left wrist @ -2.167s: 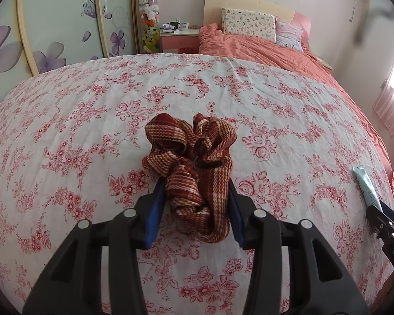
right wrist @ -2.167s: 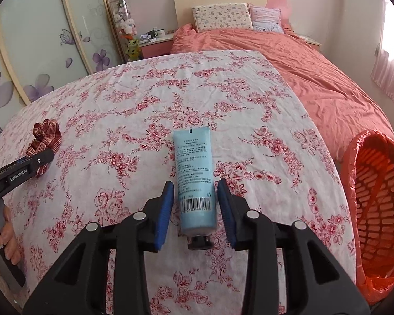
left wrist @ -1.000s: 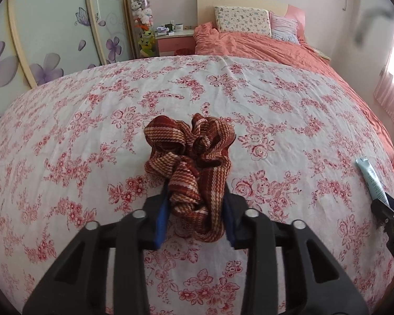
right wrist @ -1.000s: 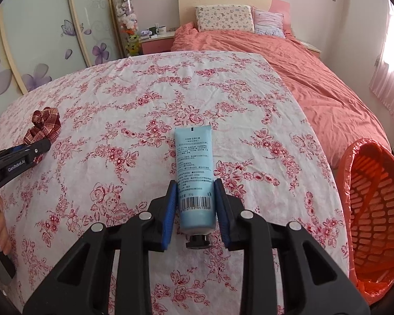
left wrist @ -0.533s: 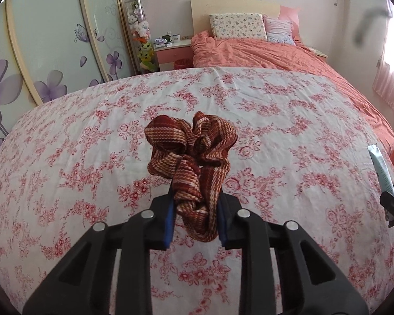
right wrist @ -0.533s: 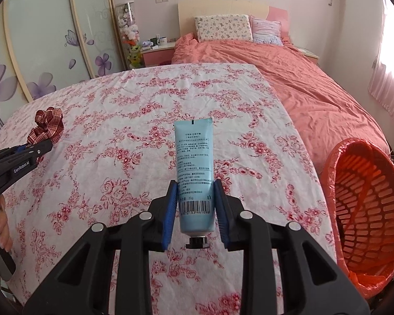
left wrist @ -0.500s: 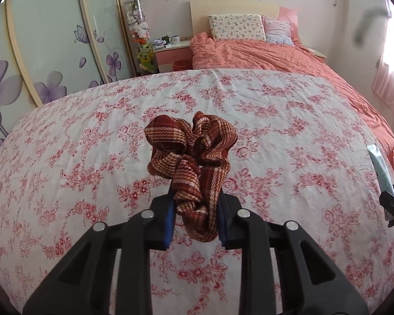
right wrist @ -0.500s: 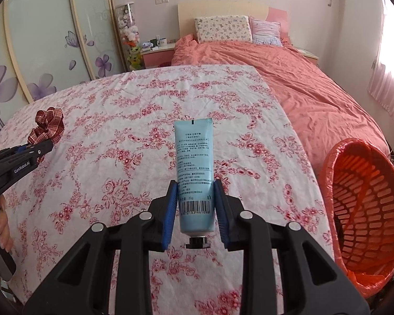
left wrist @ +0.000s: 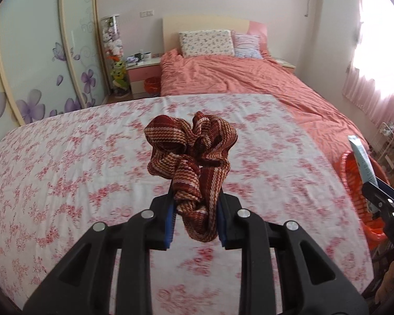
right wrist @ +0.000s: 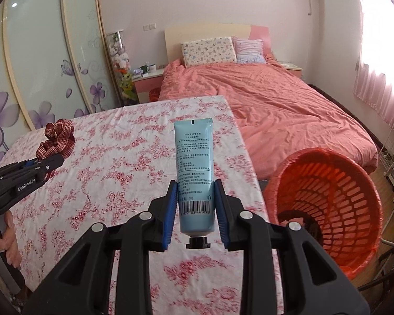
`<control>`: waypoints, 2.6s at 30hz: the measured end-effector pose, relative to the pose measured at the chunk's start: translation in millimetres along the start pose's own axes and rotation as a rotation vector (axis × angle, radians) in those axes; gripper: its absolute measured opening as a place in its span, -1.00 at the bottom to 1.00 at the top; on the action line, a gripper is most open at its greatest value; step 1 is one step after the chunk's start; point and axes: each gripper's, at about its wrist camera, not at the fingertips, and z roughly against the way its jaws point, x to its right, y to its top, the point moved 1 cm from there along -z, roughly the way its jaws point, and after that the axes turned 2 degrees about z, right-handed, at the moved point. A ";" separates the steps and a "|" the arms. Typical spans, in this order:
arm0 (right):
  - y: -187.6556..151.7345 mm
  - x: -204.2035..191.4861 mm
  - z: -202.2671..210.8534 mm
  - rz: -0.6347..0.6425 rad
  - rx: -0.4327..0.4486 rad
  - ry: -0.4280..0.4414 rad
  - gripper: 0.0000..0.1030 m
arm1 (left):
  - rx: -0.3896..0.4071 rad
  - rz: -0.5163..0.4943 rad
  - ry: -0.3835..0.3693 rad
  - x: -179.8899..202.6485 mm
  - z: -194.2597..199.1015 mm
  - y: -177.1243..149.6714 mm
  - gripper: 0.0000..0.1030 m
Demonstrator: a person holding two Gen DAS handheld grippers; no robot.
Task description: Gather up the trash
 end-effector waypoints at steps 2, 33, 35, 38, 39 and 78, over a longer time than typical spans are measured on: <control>-0.1 6.9 7.8 -0.011 0.015 -0.009 -0.45 | 0.011 -0.015 -0.031 15.3 8.7 1.1 -0.50; -12.7 201.2 34.0 -0.365 0.068 -0.131 -0.43 | -0.087 -0.260 -0.501 301.8 -13.9 -14.3 -0.30; -14.2 211.7 28.7 -0.407 0.062 -0.119 -0.40 | -0.102 -0.252 -0.486 306.1 -26.1 -14.6 -0.15; -17.1 221.2 25.4 -0.437 0.067 -0.110 -0.03 | -0.113 -0.244 -0.455 304.1 -39.5 -16.2 0.07; -18.8 221.3 26.3 -0.434 0.071 -0.114 0.04 | -0.112 -0.242 -0.449 301.1 -42.0 -17.0 0.09; -116.4 39.5 171.0 -0.215 0.283 -0.456 0.96 | 0.301 0.020 0.014 56.3 167.8 -152.7 0.92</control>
